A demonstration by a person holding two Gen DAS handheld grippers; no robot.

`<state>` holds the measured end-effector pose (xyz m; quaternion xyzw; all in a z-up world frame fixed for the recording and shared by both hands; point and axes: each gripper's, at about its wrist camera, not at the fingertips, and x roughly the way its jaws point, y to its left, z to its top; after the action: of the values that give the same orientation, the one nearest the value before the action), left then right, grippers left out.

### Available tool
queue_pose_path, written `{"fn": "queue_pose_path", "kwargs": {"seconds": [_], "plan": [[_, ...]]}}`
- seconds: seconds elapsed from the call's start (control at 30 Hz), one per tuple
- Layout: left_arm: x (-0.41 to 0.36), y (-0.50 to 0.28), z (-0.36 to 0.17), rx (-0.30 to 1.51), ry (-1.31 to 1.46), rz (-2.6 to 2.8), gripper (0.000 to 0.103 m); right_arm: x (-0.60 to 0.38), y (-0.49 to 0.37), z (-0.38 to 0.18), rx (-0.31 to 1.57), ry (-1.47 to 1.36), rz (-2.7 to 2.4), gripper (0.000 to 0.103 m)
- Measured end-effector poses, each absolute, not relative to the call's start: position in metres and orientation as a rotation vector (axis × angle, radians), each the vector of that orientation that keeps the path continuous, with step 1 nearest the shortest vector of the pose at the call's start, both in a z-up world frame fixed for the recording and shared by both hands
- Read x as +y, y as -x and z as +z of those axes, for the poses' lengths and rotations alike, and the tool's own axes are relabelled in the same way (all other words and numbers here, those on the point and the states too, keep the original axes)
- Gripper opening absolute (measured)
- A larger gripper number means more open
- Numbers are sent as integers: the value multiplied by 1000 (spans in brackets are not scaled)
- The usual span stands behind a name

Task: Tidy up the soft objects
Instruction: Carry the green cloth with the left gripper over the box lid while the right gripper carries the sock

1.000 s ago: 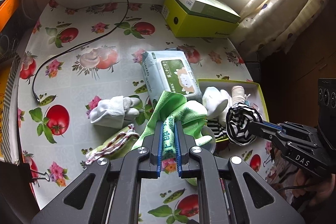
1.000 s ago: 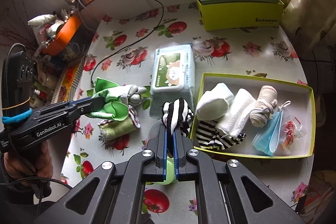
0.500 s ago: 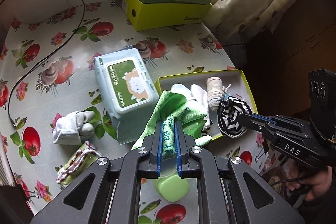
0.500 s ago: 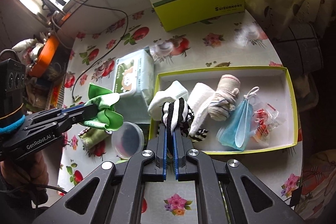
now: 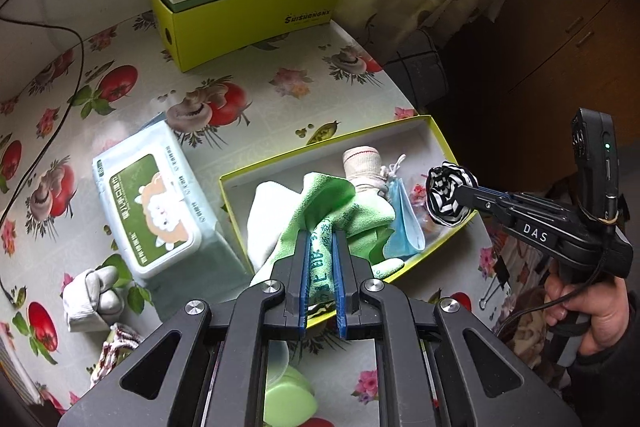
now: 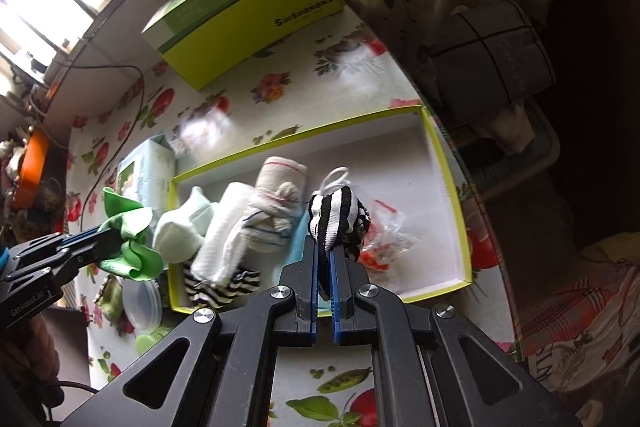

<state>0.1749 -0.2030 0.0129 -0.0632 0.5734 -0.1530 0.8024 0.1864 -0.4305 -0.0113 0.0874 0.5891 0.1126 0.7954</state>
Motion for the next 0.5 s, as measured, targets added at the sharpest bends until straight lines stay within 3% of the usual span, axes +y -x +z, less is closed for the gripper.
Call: {"fn": "queue_pose_path", "kwargs": {"seconds": [0.5], "plan": [[-230, -196, 6, 1254, 103, -360, 11, -447, -232, -35, 1242, -170, 203, 6]]}}
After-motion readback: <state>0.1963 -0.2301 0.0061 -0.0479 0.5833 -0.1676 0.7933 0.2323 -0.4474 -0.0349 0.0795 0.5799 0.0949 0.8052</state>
